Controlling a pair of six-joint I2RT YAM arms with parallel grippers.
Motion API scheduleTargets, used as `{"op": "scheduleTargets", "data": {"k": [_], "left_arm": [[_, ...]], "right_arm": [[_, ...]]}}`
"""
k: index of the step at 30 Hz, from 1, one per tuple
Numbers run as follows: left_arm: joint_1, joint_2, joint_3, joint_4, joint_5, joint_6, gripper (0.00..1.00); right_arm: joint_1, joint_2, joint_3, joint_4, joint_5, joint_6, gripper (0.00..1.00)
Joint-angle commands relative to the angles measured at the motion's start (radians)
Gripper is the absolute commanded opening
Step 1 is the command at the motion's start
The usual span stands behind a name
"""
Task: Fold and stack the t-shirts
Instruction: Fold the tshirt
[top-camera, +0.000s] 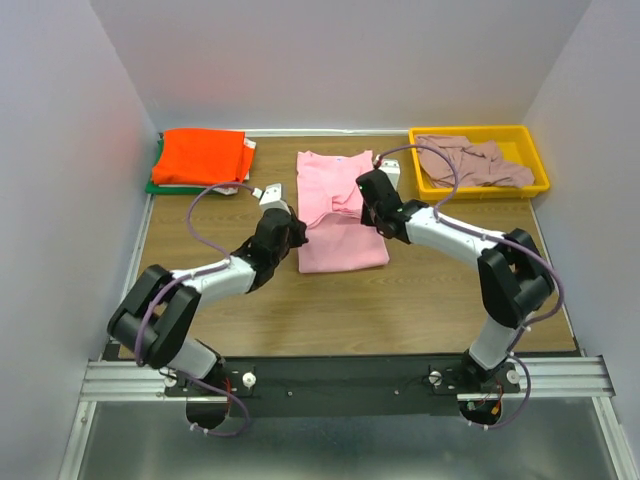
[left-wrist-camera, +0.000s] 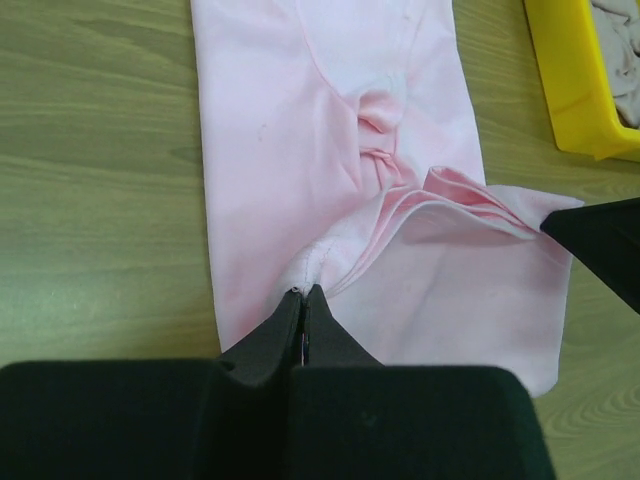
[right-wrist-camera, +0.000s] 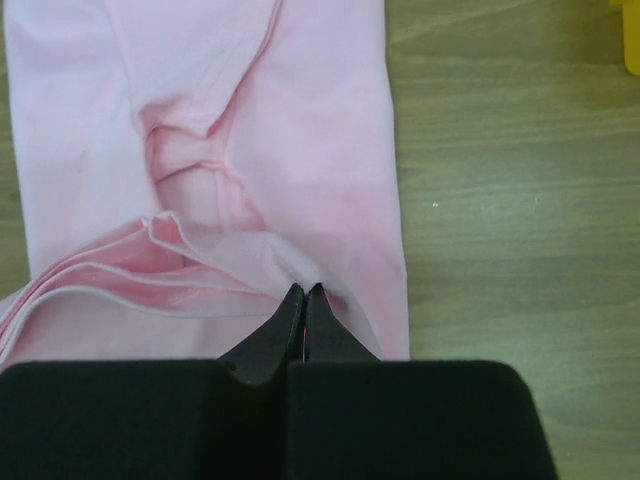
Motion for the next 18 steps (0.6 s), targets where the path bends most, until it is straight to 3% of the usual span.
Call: {"op": "scheduleTargets", "data": {"k": [1,16,17,18], "left_arm": [[0.061,0.115,0.077,0.106,0.101,0.088,0.0],[0.179,0.406,0.298,0.152,0.249,0.192,0.0],[0.196,0.434,0.312,0.152,0.262,0.194,0.07],[0.202,0.443,0.34,0.152,0.297,0.195,0.22]], "right_arm": [[-0.035,0.084,0.08,0.044,0.045,-0.045,0.0],[-0.112,0.33,0.315,0.058,-0.009,-0.108,0.0],[-0.116,0.339,0.335,0.058,-0.017,-0.108,0.01],[-0.121,0.345,0.347,0.058,-0.021,-0.109,0.05]]}}
